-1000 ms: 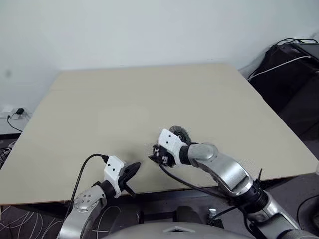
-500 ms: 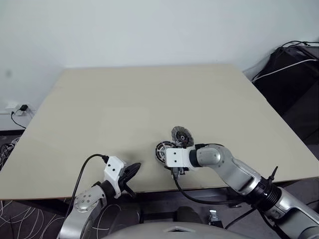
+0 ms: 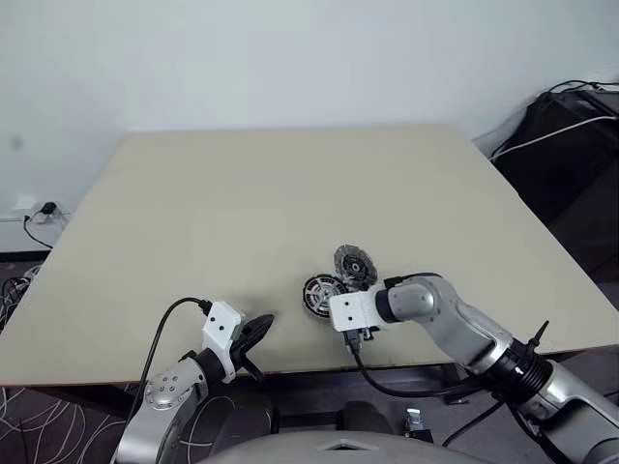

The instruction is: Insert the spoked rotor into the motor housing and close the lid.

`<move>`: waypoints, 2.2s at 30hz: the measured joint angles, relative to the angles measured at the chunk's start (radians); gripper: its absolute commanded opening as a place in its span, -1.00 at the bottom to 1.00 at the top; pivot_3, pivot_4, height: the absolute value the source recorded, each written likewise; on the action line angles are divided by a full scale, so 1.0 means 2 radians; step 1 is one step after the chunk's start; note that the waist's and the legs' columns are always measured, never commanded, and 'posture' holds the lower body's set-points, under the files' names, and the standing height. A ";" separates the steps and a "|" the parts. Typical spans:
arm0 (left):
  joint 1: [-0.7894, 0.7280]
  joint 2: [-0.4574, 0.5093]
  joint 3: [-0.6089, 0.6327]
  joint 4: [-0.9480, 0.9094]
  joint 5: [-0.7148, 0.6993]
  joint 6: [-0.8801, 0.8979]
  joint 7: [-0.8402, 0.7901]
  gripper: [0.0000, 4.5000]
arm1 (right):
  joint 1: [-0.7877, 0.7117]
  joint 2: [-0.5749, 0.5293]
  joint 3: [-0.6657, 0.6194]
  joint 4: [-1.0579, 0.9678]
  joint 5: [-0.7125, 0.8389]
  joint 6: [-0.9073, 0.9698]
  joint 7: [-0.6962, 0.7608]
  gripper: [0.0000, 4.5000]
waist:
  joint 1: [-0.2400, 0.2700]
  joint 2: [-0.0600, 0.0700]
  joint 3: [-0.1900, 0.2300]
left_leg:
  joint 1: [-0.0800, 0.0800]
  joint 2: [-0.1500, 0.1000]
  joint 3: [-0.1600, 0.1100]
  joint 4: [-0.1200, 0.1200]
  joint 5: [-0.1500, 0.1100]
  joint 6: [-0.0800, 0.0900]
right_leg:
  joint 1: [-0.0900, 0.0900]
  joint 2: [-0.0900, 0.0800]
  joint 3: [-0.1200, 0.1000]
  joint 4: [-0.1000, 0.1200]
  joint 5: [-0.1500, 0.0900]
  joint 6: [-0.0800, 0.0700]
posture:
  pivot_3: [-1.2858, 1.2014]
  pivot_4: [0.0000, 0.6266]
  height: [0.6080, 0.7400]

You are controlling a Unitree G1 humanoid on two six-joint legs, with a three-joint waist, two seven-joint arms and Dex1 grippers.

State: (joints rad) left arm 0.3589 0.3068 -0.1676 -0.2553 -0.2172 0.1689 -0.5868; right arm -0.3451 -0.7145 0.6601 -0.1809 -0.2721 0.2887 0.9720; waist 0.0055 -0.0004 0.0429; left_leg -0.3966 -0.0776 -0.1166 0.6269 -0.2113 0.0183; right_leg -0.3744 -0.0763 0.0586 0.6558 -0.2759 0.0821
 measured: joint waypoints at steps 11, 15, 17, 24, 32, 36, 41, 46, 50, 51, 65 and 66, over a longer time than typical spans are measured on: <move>0.000 0.000 0.000 0.000 0.000 0.000 0.000 -1.00 | -0.005 0.000 -0.005 0.017 -0.020 -0.014 0.022 0.00 | 0.006 0.000 0.000 | 0.000 0.000 0.000 0.000 0.000 0.000 | 0.000 0.000 0.000 0.000 0.000 0.000 | 0.03 -1.00 1.00; 0.000 -0.001 0.000 0.000 0.000 0.000 0.001 -1.00 | -0.005 0.000 -0.006 0.023 -0.024 -0.022 0.029 -0.18 | 0.005 0.000 0.000 | 0.000 0.000 0.000 0.000 0.000 0.000 | 0.000 0.000 0.000 0.000 0.000 0.000 | 0.03 -1.00 1.00; 0.001 -0.001 0.000 0.000 0.000 0.000 0.002 -1.00 | -0.005 0.000 -0.010 0.025 -0.027 -0.025 0.030 -0.41 | 0.006 0.000 0.000 | 0.000 0.000 0.000 0.000 0.000 0.000 | 0.000 0.000 0.000 0.000 0.000 0.000 | 0.03 -1.00 1.00; 0.003 -0.001 0.000 0.000 0.000 0.000 0.002 -1.00 | 0.000 0.000 -0.018 0.030 -0.035 -0.034 0.038 -0.95 | 0.006 -0.001 -0.001 | 0.001 0.000 0.000 0.001 0.000 0.000 | 0.001 0.000 0.000 0.001 0.000 0.000 | 0.03 -1.00 1.00; 0.002 -0.001 0.000 0.000 0.000 0.000 0.002 -1.00 | 0.013 0.015 -0.032 0.025 -0.033 -0.013 0.034 -0.95 | 0.006 -0.001 -0.001 | 0.001 0.000 0.000 0.001 0.000 0.000 | 0.001 0.000 0.000 0.001 0.000 0.000 | 0.03 -1.00 1.00; 0.002 -0.001 0.000 0.000 0.000 0.000 0.002 -1.00 | 0.026 0.022 -0.047 0.001 -0.011 0.035 0.050 -0.95 | 0.007 -0.001 -0.001 | 0.000 0.000 0.000 0.001 0.000 0.000 | 0.000 0.000 0.000 0.001 0.000 0.000 | 0.03 -1.00 1.00; 0.001 -0.002 -0.001 0.000 0.000 0.000 0.002 -1.00 | 0.033 0.026 -0.048 -0.032 0.015 0.080 0.072 -0.95 | 0.007 -0.001 -0.001 | 0.000 0.000 0.000 0.000 0.000 0.000 | 0.000 0.000 0.000 0.001 0.000 0.000 | 0.03 -1.00 1.00; 0.004 -0.003 -0.002 0.000 0.000 -0.001 0.002 -1.00 | 0.038 0.036 -0.048 -0.047 0.036 0.105 0.076 -0.95 | 0.006 -0.001 0.000 | 0.000 0.000 0.000 0.000 0.000 0.000 | 0.000 0.000 0.000 0.001 0.000 0.000 | 0.03 -1.00 1.00; 0.005 -0.004 -0.002 0.000 0.001 -0.003 0.002 -1.00 | 0.033 0.047 -0.044 -0.037 0.032 0.107 0.060 -0.95 | 0.006 -0.001 0.000 | 0.000 0.000 0.000 0.000 0.000 0.000 | 0.000 0.000 0.000 0.001 0.000 0.000 | 0.03 -1.00 1.00; 0.005 -0.004 -0.002 0.001 0.001 -0.004 0.002 -1.00 | 0.031 0.049 -0.043 -0.034 0.032 0.107 0.057 -0.95 | 0.006 -0.001 0.000 | 0.000 0.000 0.000 0.000 0.000 0.000 | 0.000 0.000 0.000 0.001 0.000 0.000 | 0.03 -1.00 1.00; 0.007 -0.005 -0.002 0.016 0.001 -0.022 0.000 -1.00 | 0.017 0.099 -0.051 -0.031 0.055 0.113 0.027 0.02 | 0.006 -0.001 0.000 | 0.000 0.000 0.000 0.000 0.000 0.000 | 0.000 0.000 0.000 0.001 0.000 0.000 | 0.03 -1.00 1.00; 0.007 -0.005 -0.002 0.017 0.001 -0.023 -0.001 -1.00 | 0.017 0.109 -0.058 -0.037 0.064 0.115 0.024 0.02 | 0.005 -0.001 0.000 | 0.000 0.000 0.000 0.000 0.000 0.000 | 0.000 0.000 0.000 0.001 0.000 0.000 | 0.03 -1.00 1.00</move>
State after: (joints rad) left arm 0.3726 0.2960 -0.1715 -0.2223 -0.2160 0.1233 -0.5881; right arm -0.3113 -0.4957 0.5432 -0.2556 -0.1434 0.5190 1.0200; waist 0.0164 -0.0020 0.0419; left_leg -0.3957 -0.0774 -0.1165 0.6276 -0.2114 0.0183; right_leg -0.3742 -0.0763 0.0585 0.6579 -0.2761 0.0816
